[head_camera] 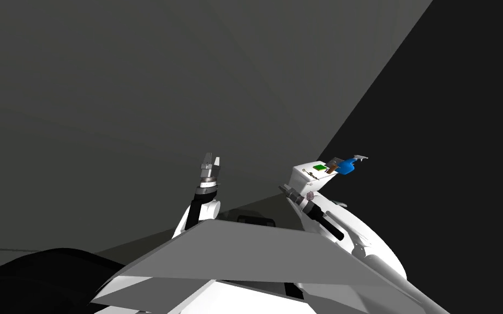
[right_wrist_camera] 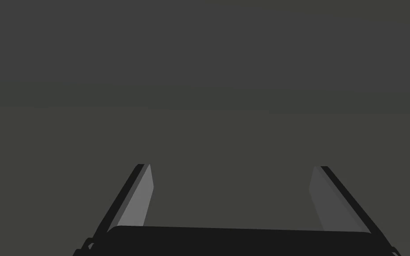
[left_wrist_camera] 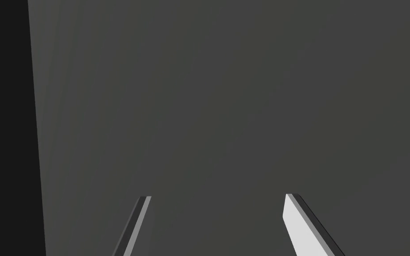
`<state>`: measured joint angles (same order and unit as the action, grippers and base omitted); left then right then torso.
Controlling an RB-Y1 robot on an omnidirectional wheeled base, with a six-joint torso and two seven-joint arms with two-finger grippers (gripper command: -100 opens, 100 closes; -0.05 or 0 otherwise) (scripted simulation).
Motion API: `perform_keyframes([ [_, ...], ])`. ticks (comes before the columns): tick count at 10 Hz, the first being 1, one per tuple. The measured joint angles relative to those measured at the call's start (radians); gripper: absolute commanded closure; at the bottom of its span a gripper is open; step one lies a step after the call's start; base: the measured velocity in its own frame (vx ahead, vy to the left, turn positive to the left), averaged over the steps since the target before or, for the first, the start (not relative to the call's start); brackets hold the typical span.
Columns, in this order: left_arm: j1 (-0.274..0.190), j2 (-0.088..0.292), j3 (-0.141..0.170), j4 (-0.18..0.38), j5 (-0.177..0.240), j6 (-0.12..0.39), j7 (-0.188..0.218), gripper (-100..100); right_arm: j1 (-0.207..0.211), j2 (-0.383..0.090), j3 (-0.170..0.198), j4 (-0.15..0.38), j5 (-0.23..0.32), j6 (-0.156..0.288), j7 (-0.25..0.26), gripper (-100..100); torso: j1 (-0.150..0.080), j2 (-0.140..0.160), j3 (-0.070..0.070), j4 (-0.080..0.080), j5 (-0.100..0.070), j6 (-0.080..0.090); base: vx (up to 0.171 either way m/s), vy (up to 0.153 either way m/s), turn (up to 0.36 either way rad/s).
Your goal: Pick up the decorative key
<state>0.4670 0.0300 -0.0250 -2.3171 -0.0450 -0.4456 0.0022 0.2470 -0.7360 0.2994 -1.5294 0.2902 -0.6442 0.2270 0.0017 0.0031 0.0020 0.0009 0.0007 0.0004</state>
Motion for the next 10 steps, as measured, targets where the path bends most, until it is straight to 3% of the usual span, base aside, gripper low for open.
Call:
perform_keyframes([
  [3,0.0,0.0,0.0,0.0,0.0,0.0,0.0,0,-0.01,-0.036,0.013,0.058,0.004,0.002,-0.008,-100,-0.004,-0.001,-0.001,0.0,-0.001,0.001,-0.003,0.02,0.063],
  [5,0.0,0.0,0.0,0.0,0.0,0.0,0.0,0,-0.016,-0.083,0.042,0.095,0.017,-0.001,-0.006,-100,-0.001,-0.001,-0.001,0.0,0.0,0.001,-0.007,0.04,0.027],
  [7,0.0,0.0,0.0,0.0,0.0,0.0,0.0,0,-0.019,-0.086,0.045,0.142,0.018,-0.013,-0.003,-100,-0.003,-0.001,0.0,0.0,-0.001,0.001,-0.009,0.019,0.068],
  [10,0.0,0.0,0.0,0.0,0.0,0.0,0.0,0,-0.03,-0.13,0.08,0.232,0.034,-0.027,0.003,-100,-0.003,-0.001,0.0,0.0,-0.001,0.001,-0.009,0.031,0.067],
])
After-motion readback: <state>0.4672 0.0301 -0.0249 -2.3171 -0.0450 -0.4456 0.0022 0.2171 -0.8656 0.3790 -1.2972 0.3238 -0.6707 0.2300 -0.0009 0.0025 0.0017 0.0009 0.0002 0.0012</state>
